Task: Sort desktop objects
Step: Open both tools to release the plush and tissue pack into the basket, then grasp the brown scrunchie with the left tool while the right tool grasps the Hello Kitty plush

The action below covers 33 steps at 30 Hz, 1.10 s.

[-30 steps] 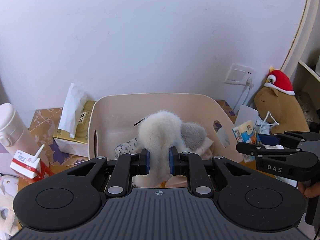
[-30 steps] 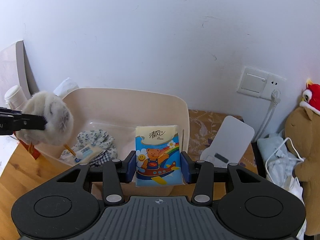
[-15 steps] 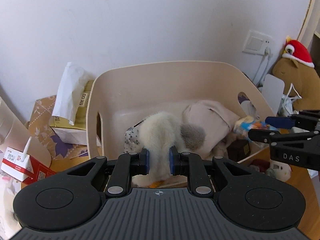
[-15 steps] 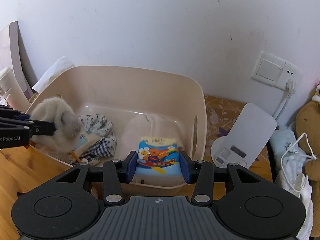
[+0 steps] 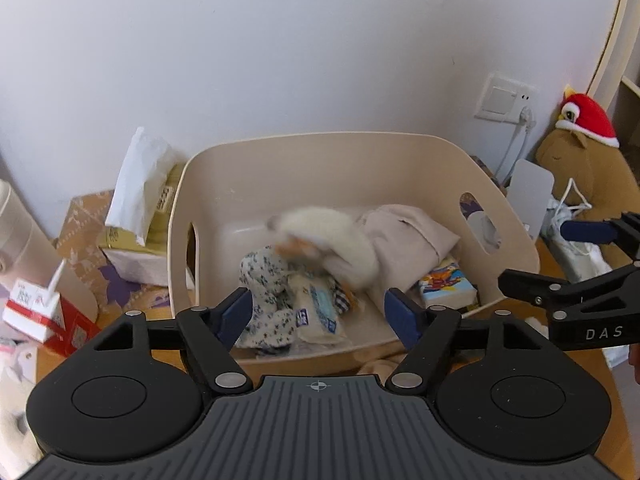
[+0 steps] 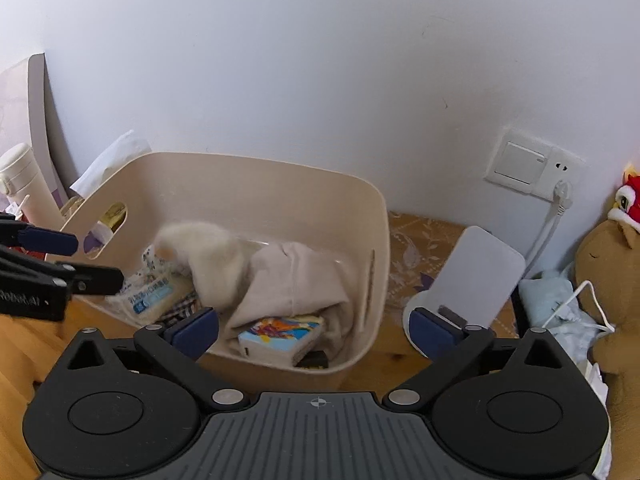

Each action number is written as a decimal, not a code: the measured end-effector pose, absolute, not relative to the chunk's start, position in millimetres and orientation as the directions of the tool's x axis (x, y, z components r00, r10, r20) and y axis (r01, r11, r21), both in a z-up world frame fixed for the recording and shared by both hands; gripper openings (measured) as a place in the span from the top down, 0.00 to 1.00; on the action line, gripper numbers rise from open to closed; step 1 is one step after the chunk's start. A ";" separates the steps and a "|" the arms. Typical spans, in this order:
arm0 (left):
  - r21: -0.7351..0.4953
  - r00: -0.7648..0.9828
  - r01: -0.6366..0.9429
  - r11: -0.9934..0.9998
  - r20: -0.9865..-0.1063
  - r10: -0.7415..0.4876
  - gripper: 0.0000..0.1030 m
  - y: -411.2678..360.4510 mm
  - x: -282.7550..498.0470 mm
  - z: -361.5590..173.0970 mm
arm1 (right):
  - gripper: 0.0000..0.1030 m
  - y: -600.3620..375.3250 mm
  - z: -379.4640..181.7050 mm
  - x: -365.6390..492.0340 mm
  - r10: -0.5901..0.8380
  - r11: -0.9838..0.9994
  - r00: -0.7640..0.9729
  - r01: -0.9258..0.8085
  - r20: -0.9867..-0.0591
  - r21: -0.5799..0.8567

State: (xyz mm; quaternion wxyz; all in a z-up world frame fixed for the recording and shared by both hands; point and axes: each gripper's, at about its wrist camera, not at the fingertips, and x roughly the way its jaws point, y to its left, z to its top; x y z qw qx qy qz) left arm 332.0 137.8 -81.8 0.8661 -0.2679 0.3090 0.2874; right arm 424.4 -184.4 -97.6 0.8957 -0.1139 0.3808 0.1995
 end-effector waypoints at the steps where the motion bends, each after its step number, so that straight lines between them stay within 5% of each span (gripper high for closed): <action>1: -0.295 0.647 -0.661 0.690 -0.690 0.325 0.28 137.4 330.0 -82.0 | 0.00 -188.9 -97.2 422.6 0.274 0.896 0.632 -0.443 -0.725 -0.047; 15: -0.302 0.649 -0.637 0.709 -0.707 0.281 0.28 112.8 287.0 -90.2 | 0.00 -250.6 -119.1 402.1 0.191 0.892 0.620 -0.434 -0.761 -0.129; 33: -0.233 0.505 -0.598 0.767 -0.853 0.134 0.28 93.2 259.9 -157.5 | 0.00 -279.2 -184.0 396.7 0.074 0.835 0.492 -0.506 -0.868 -0.216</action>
